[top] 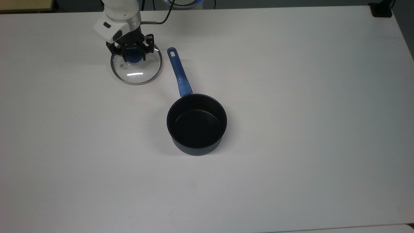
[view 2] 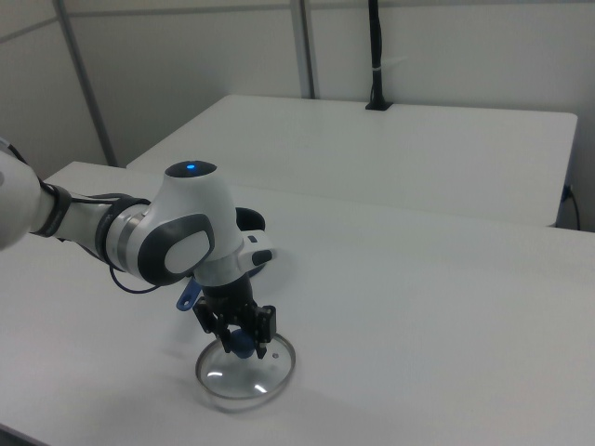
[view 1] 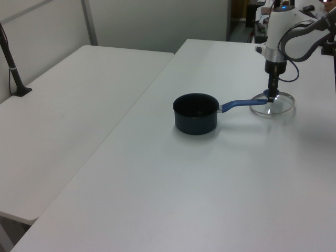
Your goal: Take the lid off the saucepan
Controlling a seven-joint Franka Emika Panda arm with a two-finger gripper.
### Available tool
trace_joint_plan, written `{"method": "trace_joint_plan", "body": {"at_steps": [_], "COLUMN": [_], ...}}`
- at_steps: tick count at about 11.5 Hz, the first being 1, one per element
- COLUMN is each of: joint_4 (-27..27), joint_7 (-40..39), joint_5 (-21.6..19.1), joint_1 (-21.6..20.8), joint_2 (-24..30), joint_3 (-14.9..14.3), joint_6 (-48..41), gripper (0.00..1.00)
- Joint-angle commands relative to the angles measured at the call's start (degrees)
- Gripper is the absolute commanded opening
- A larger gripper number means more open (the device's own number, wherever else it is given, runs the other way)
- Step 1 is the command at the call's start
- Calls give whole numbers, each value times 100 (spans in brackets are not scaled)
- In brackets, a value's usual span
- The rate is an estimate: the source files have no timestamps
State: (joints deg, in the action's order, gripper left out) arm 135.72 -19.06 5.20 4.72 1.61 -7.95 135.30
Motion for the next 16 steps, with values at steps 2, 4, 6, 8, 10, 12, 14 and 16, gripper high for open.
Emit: {"method": "trace_joint_plan", "body": {"at_steps": [2,4,6,8,10,12,14,16], "joint_4": [-176,-876,-2235,-3468,-3955,-3974,-4018,-4246], "joint_7": [103,349,805,1166,1535,1660,1572,1485], "joint_5": [17,-54,-351,-449,-615,-731,-687,-652], "joint_1": [-24,-59,-129,-462,-577,-796,-797,-789], "joint_2": [76,111,120,120,321,550,455,209], "joint_3": [-5,3,38,39,39,-5,39,47], "joint_6": [-378,-1246,-2746,-4058,-4677,-4697,-4400,-4266], "gripper": [100,100,100,100,100,100,100,100]}}
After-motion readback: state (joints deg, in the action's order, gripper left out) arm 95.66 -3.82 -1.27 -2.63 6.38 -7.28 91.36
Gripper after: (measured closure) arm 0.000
